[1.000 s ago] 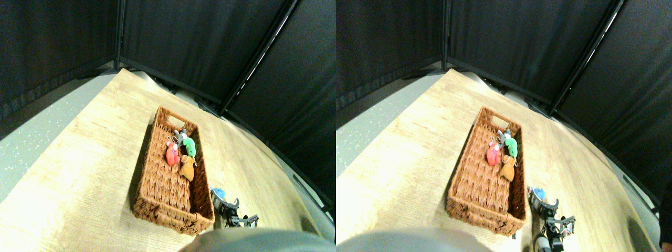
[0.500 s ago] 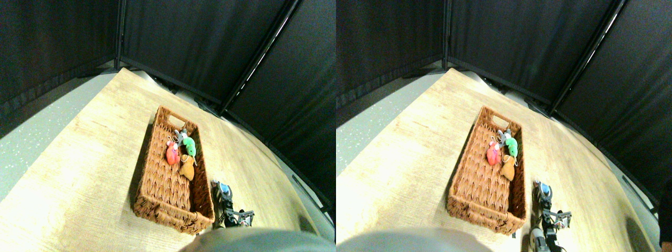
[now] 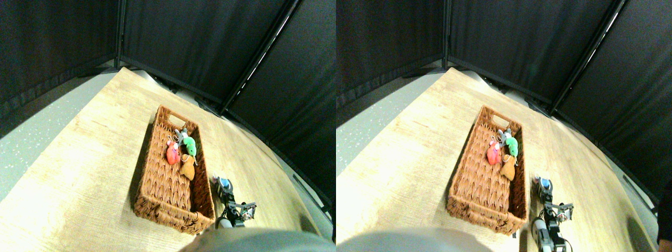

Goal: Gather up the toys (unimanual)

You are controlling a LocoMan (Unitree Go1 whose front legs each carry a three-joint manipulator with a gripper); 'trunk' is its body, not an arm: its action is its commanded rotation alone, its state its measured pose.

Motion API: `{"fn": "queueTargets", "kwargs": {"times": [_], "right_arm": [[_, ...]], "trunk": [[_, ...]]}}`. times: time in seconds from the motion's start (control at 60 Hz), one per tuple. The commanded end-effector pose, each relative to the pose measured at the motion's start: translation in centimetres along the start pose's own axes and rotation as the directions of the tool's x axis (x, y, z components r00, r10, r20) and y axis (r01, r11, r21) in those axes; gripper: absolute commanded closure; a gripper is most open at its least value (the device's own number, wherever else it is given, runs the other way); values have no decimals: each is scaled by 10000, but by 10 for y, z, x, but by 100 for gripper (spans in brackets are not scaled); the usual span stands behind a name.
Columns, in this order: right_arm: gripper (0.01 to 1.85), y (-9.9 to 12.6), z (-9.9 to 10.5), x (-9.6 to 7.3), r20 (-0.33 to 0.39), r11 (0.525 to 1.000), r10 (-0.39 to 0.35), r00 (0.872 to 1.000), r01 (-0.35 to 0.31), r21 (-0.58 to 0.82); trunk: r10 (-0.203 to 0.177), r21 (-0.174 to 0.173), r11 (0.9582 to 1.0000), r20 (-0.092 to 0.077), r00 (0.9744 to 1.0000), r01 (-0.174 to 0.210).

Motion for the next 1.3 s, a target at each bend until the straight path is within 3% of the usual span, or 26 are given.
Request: {"fn": "queueTargets", "kwargs": {"times": [0.017,0.183,0.25,0.317,0.45,0.55,0.65,0.7,0.733,0.8,0.933,1.0,1.05,1.1,1.167,1.3], "right_arm": [[180,31,-5,0,-897,9932,1092,9900,-1123,-311],[180,66,-16,1,-1736,9782,1645,9710,-1832,-981],[180,79,-19,4,-2101,9571,1985,9573,-2355,-1687],[180,87,-21,5,-2133,9328,2218,9515,-2707,-2379],[180,101,-27,3,-1892,9408,2076,9597,-2489,-2302],[180,111,-31,3,-2145,9512,2027,9555,-2441,-1888],[180,121,-37,2,-2637,9396,2136,9406,-2718,-2082],[180,124,-38,1,-2625,9394,2119,9414,-2703,-2111],[180,128,-42,1,-2888,9312,2279,9299,-2948,-2145],[180,132,-47,3,-3102,9332,2275,9230,-2977,-2013],[180,139,-61,1,-2987,9304,2465,9220,-3114,-1934],[180,143,-69,1,-3294,9403,2456,9117,-3066,-1477],[180,147,-76,2,-3728,9359,2459,8948,-3192,-1490],[180,150,-81,2,-3775,9362,2403,8943,-3163,-1533],[180,151,-91,5,-3994,9303,2599,8792,-3389,-1407],[180,154,-107,6,-4267,9368,2416,8715,-3242,-1317]], "trunk": [[90,-125,9999,-75,9999,-91],[131,-175,9998,17,9999,-131],[148,-213,9997,48,9999,-147],[180,-257,9995,86,9998,-178],[219,-331,9992,145,9997,-214],[250,-396,9989,196,9995,-242],[318,-488,9983,252,9992,-306],[362,-530,9980,280,9990,-347],[424,-580,9975,305,9986,-405],[512,-648,9967,351,9981,-488],[712,-853,9941,405,9966,-676],[818,-988,9921,454,9956,-770],[889,-1074,9907,454,9950,-836],[955,-1162,9892,465,9943,-896],[1041,-1279,9870,467,9935,-974],[1157,-1398,9842,458,9922,-1083]]}}
